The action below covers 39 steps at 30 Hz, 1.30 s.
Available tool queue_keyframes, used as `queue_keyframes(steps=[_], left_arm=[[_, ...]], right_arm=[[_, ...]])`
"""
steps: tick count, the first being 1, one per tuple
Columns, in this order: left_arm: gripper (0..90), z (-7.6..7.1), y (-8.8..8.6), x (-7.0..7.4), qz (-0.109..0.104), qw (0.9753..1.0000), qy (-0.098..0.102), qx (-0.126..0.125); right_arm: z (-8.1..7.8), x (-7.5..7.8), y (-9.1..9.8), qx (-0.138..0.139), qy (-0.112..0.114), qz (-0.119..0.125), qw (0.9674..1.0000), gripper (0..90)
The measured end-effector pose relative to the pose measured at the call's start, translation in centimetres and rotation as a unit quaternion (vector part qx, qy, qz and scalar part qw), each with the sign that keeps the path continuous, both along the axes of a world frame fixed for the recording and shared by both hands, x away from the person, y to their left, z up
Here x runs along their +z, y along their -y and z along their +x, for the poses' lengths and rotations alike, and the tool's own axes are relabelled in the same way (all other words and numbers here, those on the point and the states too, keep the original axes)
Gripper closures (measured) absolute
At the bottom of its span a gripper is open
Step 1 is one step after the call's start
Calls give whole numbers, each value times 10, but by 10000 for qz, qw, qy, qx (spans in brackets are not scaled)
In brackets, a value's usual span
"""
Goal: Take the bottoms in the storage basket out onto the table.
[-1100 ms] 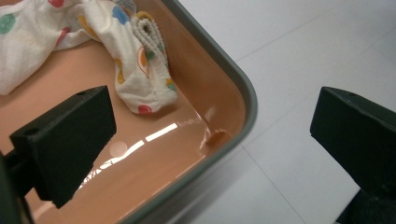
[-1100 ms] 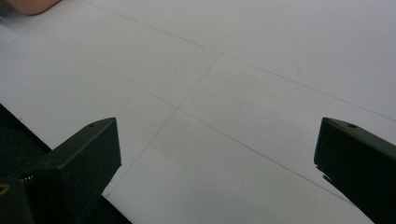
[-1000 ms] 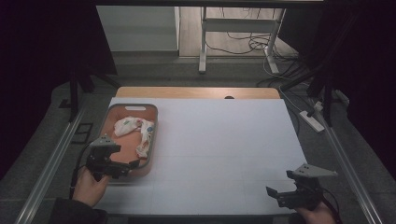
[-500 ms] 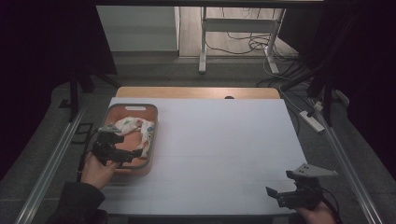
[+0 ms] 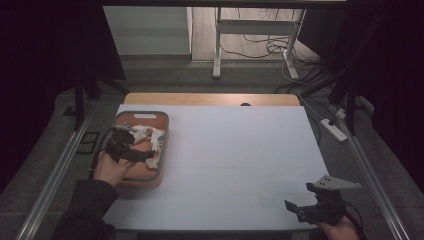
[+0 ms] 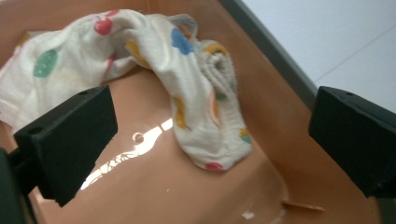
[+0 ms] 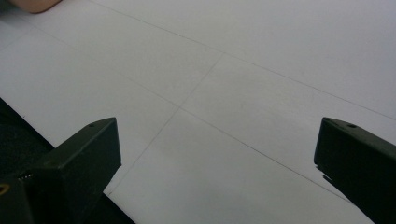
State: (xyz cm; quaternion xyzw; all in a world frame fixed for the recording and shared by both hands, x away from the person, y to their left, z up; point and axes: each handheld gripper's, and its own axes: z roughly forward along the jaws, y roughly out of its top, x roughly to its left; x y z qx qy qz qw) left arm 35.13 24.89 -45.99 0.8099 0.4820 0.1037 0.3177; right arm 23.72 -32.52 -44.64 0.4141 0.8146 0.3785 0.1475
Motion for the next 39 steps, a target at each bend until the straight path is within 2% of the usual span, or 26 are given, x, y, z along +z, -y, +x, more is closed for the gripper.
queue_keyframes(steps=[10, 14, 19, 28, 30, 33, 37, 39], left_arm=[[6, 31, -4, -8, 149, 9996, -155, 172], [5, 41, -4, -11, 250, 9993, -209, 172], [4, 56, -3, -16, 267, 9990, -286, 198], [0, 80, -4, -29, 377, 9982, -397, 232], [0, 84, -3, -33, 458, 9978, -428, 205], [0, 90, -1, -40, 672, 9958, -599, 191], [0, 94, -2, -47, 628, 9943, -839, 207], [0, 96, 0, -52, 722, 9923, -986, 211]], right_arm=[[0, 0, 0, 7, -11, 4, 10000, 9], [0, 0, 0, 12, -22, 0, 10000, 9], [0, 0, 0, 24, -22, -12, 10000, 9], [0, 0, -1, 48, -36, -9, 10000, 9], [1, 0, -1, 60, -38, -27, 10000, 9], [0, 0, -1, 71, -35, -33, 10000, 9], [0, 0, 0, 65, -31, -11, 10000, 9], [0, 0, 0, 68, -32, -13, 10000, 9]])
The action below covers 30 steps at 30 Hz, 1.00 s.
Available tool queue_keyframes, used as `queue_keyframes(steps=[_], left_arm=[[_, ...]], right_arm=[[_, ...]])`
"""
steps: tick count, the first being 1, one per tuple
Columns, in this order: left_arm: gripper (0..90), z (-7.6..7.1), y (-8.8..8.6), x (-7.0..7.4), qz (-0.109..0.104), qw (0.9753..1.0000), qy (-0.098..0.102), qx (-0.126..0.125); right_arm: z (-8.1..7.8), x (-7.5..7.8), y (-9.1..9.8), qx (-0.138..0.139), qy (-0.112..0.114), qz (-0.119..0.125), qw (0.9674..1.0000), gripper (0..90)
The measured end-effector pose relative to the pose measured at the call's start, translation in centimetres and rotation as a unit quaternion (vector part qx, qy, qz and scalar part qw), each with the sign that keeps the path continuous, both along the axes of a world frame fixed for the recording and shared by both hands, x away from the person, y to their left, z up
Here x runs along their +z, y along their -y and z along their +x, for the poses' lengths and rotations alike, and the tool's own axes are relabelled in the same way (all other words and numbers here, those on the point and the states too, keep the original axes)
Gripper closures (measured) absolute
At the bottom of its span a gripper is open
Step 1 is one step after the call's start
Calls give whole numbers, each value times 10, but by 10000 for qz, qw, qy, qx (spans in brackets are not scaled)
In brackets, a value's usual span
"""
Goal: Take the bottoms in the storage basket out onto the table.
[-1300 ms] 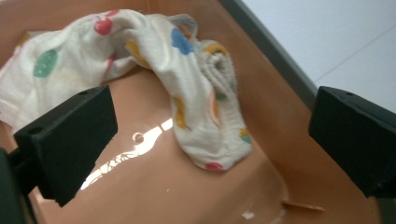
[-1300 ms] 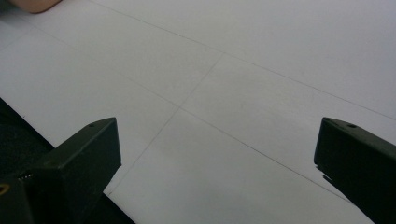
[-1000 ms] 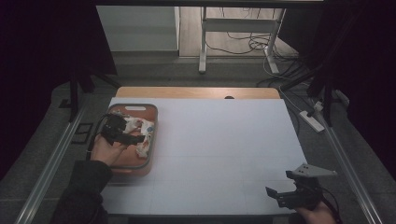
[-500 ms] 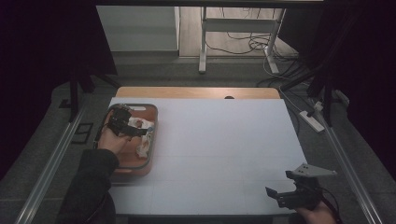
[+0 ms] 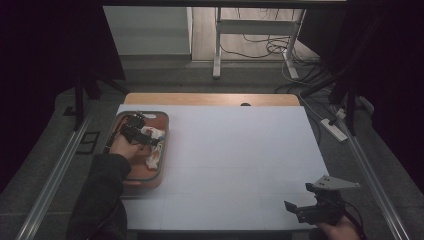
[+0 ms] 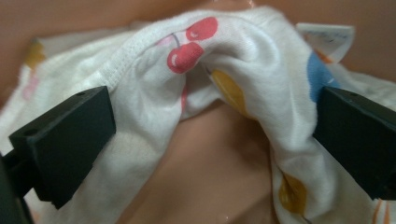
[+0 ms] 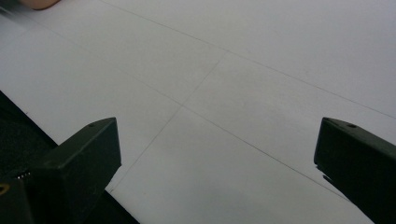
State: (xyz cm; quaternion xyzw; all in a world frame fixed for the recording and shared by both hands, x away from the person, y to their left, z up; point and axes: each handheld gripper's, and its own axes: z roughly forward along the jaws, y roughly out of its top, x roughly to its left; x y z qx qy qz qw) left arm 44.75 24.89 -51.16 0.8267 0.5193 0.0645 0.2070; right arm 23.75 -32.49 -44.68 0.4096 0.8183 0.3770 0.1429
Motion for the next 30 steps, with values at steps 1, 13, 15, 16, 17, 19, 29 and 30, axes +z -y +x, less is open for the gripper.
queue_keyframes(steps=[1, 13, 15, 16, 17, 19, 29, 30], left_arm=[[0, 1, 1, -3, 51, 9999, -92, -10], [161, -4, 3, -2, 437, 9988, -107, -193], [301, -6, -1, 0, 391, 9991, -75, -159], [372, -7, -2, 1, 366, 9992, -58, -127], [441, -8, -2, 2, 360, 9993, -58, -123], [568, -10, -1, 3, 336, 9993, -105, -112], [830, -12, -4, 8, 19, 9991, -416, 99], [832, -13, -4, 8, 29, 9992, -395, 101]], right_arm=[[0, 0, 0, 0, 0, 0, 10000, 9], [-1, 0, 0, 13, 17, -4, 10000, 9], [0, 0, 0, 14, 16, -5, 10000, 9], [0, 0, 0, 16, 18, -6, 10000, 9], [0, 0, 0, 15, 17, -5, 10000, 9], [0, 0, 0, 17, 13, -6, 10000, 9], [-1, 0, 0, 18, 36, 24, 10000, 9], [-1, 0, 0, 22, 38, 24, 10000, 9]])
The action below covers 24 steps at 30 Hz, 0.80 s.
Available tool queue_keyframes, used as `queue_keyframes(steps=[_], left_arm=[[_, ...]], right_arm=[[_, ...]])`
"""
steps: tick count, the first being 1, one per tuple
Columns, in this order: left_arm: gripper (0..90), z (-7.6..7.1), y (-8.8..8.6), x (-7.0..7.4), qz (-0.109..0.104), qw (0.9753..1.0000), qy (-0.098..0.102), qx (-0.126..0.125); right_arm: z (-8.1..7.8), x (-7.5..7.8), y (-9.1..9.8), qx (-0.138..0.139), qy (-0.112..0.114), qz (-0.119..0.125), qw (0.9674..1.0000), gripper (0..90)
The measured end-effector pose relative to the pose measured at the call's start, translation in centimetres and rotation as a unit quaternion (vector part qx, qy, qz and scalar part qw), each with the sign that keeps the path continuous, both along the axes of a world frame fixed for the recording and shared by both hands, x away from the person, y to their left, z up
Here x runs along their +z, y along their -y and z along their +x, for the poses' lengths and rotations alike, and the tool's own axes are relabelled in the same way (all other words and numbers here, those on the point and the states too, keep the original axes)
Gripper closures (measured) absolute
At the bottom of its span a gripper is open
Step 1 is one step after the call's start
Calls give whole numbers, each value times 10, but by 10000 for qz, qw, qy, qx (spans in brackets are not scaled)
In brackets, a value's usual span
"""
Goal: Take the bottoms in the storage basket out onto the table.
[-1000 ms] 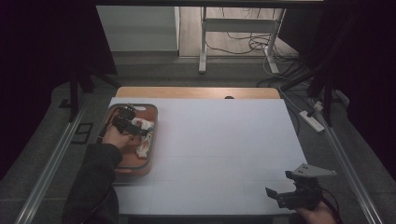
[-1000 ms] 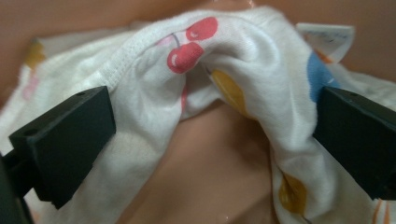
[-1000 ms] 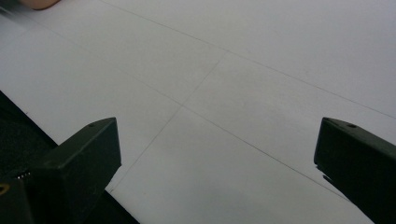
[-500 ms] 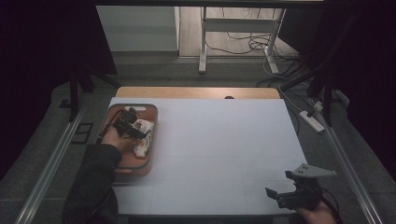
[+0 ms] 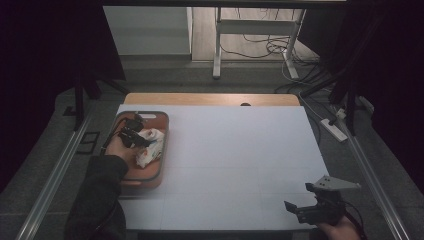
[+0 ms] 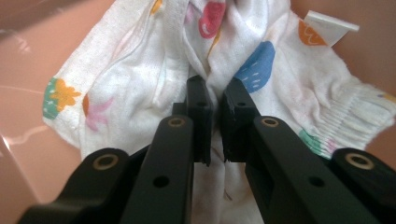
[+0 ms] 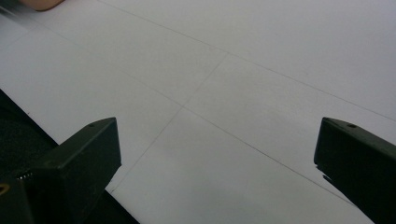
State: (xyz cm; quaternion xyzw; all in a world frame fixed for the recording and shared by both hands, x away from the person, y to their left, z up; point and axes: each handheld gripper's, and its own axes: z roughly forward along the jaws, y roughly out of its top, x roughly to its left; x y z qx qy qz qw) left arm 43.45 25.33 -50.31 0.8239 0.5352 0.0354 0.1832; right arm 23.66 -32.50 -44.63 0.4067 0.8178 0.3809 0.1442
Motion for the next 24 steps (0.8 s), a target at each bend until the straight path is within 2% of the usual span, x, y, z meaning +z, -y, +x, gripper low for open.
queue_keyframes(steps=[5, 10, 19, 24], left_arm=[[834, -4, -7, 9, -289, 9994, 158, 101], [833, -10, -14, 22, -556, 9974, 417, 168], [831, -24, -25, 48, -888, 9919, 873, 270], [829, -31, -29, 60, -1078, 9878, 1083, 310]], right_arm=[[0, 0, 0, 4, 14, 16, 10000, 9], [0, 0, 1, 1, 21, 27, 10000, 9], [0, 0, 1, -6, 22, 37, 10000, 9], [0, 0, 1, -3, 24, 35, 10000, 9]])
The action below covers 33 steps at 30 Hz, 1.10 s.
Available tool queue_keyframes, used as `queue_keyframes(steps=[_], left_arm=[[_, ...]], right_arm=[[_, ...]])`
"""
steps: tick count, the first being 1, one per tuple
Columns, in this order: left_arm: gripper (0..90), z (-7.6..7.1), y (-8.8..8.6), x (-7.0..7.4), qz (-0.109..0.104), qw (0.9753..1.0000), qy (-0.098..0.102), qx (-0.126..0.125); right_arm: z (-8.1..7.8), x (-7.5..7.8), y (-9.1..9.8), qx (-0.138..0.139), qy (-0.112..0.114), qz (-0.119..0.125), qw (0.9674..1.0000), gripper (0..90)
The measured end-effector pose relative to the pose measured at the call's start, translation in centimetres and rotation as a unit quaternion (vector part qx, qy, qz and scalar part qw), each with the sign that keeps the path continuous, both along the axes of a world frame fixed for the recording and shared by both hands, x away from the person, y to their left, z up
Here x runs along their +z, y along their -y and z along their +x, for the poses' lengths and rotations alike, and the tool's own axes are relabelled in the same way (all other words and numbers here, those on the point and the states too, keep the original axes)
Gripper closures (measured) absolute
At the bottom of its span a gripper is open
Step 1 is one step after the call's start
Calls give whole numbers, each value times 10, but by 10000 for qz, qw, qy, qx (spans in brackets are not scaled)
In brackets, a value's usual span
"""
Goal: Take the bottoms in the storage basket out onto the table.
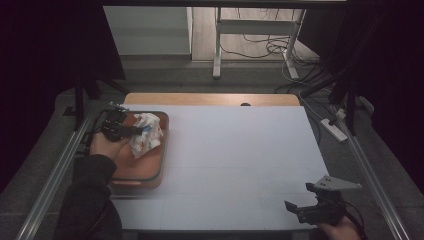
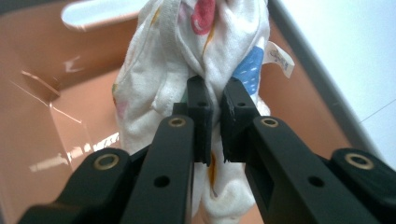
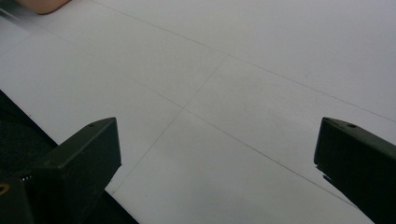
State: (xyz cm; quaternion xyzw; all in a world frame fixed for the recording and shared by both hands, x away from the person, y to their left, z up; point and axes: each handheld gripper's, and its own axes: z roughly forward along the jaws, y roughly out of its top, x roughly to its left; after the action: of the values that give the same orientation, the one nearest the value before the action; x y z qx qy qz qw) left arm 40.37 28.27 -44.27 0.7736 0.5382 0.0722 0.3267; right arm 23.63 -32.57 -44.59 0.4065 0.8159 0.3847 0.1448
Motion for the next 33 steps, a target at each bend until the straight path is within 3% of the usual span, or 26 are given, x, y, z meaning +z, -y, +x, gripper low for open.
queue_keyframes(steps=[7, 23, 33], left_arm=[[824, -6, 2, 13, -117, 9996, 263, -68], [822, -13, 16, 38, -274, 9976, 541, -347], [821, -18, 36, 53, -221, 9951, 755, -590]], right_arm=[[0, 0, 0, -5, -1, 9, 10000, 9], [0, 0, 0, -6, -5, 18, 10000, 9], [0, 0, 0, 2, -9, 14, 10000, 9]])
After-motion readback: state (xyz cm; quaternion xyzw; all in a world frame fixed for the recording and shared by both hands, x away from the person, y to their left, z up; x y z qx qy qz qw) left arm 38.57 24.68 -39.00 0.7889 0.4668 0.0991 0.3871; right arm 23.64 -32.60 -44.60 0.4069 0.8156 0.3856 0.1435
